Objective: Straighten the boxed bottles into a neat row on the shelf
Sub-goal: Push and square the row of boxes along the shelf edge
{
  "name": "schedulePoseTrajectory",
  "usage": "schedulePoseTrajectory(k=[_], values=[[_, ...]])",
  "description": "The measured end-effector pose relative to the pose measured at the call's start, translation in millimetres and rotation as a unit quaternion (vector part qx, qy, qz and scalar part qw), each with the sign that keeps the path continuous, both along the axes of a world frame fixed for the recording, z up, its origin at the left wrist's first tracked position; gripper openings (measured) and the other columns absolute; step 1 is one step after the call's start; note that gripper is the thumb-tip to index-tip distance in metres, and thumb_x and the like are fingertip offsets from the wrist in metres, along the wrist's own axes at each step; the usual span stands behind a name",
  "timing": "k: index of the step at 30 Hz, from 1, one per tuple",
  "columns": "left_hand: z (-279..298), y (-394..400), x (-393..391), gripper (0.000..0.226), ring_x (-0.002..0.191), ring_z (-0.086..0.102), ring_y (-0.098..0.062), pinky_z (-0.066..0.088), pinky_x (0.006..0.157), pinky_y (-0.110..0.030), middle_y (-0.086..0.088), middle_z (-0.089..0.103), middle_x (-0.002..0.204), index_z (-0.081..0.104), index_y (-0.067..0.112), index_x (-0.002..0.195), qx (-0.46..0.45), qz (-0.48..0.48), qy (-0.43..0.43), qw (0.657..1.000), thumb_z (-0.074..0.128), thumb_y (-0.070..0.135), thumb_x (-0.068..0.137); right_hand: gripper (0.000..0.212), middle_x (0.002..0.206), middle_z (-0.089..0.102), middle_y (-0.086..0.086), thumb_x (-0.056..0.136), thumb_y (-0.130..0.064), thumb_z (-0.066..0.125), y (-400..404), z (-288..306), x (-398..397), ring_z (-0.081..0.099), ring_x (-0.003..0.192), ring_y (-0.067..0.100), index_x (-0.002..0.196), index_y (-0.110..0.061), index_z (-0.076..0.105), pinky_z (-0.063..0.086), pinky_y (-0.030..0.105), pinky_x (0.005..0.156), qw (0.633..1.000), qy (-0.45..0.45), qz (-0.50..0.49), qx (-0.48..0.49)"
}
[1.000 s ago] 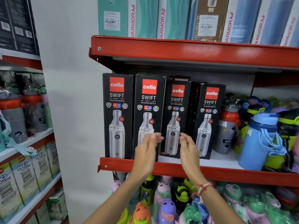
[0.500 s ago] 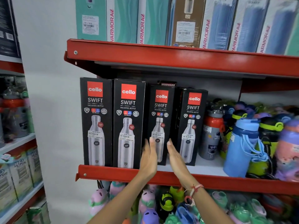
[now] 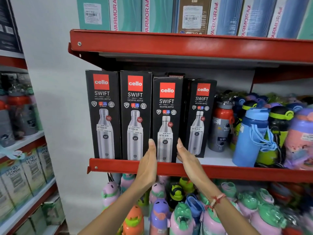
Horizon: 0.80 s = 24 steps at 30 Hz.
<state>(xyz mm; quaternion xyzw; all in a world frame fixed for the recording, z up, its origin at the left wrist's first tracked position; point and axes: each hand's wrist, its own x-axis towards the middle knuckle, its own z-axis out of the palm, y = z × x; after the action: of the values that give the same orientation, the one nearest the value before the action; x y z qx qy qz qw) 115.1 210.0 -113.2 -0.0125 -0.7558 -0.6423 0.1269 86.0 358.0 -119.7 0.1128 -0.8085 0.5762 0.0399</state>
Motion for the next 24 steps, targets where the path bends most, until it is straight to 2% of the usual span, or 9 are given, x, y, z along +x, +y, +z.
schedulePoseTrajectory(k=[4, 9, 11, 14, 16, 19, 21, 23, 24], values=[[-1.0, -4.0, -2.4, 0.117, 0.144, 0.026, -0.015, 0.013, 0.119, -0.039, 0.002, 0.027, 0.157, 0.024, 0.027, 0.149, -0.014, -0.011, -0.012, 1.0, 0.004, 0.096, 0.057, 0.062, 0.153, 0.031, -0.015, 0.077, -0.083, 0.025, 2.7, 0.1, 1.7, 0.036, 0.138, 0.012, 0.136, -0.065, 0.016, 0.021, 0.042, 0.118, 1.0, 0.005, 0.001, 0.005], [-1.0, -5.4, -4.8, 0.107, 0.143, 0.029, -0.014, 0.016, 0.117, -0.037, 0.002, 0.031, 0.156, 0.027, 0.027, 0.148, -0.022, -0.014, -0.005, 1.0, 0.005, 0.091, 0.066, 0.071, 0.152, 0.033, -0.014, 0.076, -0.082, 0.026, 6.6, 3.8, -2.7, 0.038, 0.138, 0.013, 0.142, -0.055, 0.02, 0.021, 0.04, 0.118, 1.0, 0.008, 0.01, 0.019], [-4.3, 1.2, -0.5, 0.091, 0.135, 0.037, -0.01, 0.023, 0.109, -0.029, 0.004, 0.042, 0.148, 0.036, 0.025, 0.145, -0.052, 0.041, 0.051, 0.996, 0.009, 0.081, 0.078, 0.072, 0.15, 0.037, -0.013, 0.078, -0.079, 0.028, 10.5, 2.9, -3.5, 0.041, 0.136, 0.013, 0.144, -0.049, 0.028, 0.023, 0.04, 0.117, 1.0, 0.019, 0.012, 0.021], [-2.7, 15.1, 7.7, 0.052, 0.122, 0.046, -0.006, 0.03, 0.099, -0.019, 0.008, 0.049, 0.128, 0.05, 0.025, 0.13, -0.091, 0.135, 0.196, 0.967, 0.023, 0.054, 0.096, 0.053, 0.139, 0.055, -0.005, 0.093, -0.057, 0.035, 18.3, 0.6, -5.0, 0.054, 0.123, 0.011, 0.137, -0.033, 0.05, 0.034, 0.038, 0.111, 0.995, 0.069, -0.068, -0.023], [0.8, 25.1, 7.7, 0.038, 0.116, 0.049, -0.004, 0.035, 0.098, -0.019, 0.008, 0.052, 0.119, 0.054, 0.022, 0.122, -0.087, 0.104, 0.252, 0.958, 0.031, 0.041, 0.099, 0.044, 0.134, 0.058, -0.003, 0.097, -0.046, 0.037, 23.6, 0.4, -8.4, 0.055, 0.118, 0.01, 0.133, -0.027, 0.055, 0.04, 0.034, 0.104, 0.983, 0.103, -0.138, -0.057], [-2.5, 50.2, 6.8, 0.044, 0.124, 0.043, 0.004, 0.035, 0.106, -0.023, 0.008, 0.05, 0.134, 0.045, 0.024, 0.135, -0.096, -0.035, 0.191, 0.976, 0.029, 0.045, 0.1, 0.045, 0.141, 0.046, 0.002, 0.098, -0.044, 0.036, 31.3, -7.3, -13.1, 0.042, 0.122, 0.012, 0.139, -0.026, 0.043, 0.033, 0.031, 0.101, 0.977, 0.104, -0.183, -0.04], [-2.3, 62.0, -11.5, 0.063, 0.14, 0.024, -0.001, 0.019, 0.117, -0.029, 0.007, 0.028, 0.156, 0.024, 0.025, 0.149, -0.081, -0.084, 0.091, 0.989, 0.022, 0.057, 0.095, 0.056, 0.153, 0.03, 0.003, 0.097, -0.047, 0.036, 34.0, -4.1, -21.4, 0.028, 0.138, 0.018, 0.148, -0.026, 0.028, 0.024, 0.037, 0.11, 0.981, 0.065, -0.178, -0.042], [14.0, 125.5, -42.6, 0.077, 0.147, 0.005, -0.008, 0.006, 0.121, -0.037, 0.006, 0.009, 0.162, 0.008, 0.024, 0.153, -0.057, -0.095, 0.023, 0.994, 0.013, 0.066, 0.089, 0.063, 0.16, 0.013, -0.005, 0.097, -0.051, 0.033, 88.0, 7.2, -54.3, 0.013, 0.146, 0.016, 0.152, -0.03, 0.011, 0.015, 0.039, 0.117, 0.987, 0.058, -0.145, -0.037], [14.9, 125.4, -47.7, 0.079, 0.148, 0.002, -0.01, 0.004, 0.121, -0.038, 0.006, 0.005, 0.162, 0.005, 0.024, 0.153, -0.052, -0.091, -0.003, 0.994, 0.01, 0.068, 0.087, 0.065, 0.161, 0.008, -0.009, 0.096, -0.053, 0.03, 88.2, 7.6, -59.6, 0.01, 0.147, 0.015, 0.153, -0.032, 0.005, 0.014, 0.04, 0.118, 0.99, 0.042, -0.129, -0.038]])
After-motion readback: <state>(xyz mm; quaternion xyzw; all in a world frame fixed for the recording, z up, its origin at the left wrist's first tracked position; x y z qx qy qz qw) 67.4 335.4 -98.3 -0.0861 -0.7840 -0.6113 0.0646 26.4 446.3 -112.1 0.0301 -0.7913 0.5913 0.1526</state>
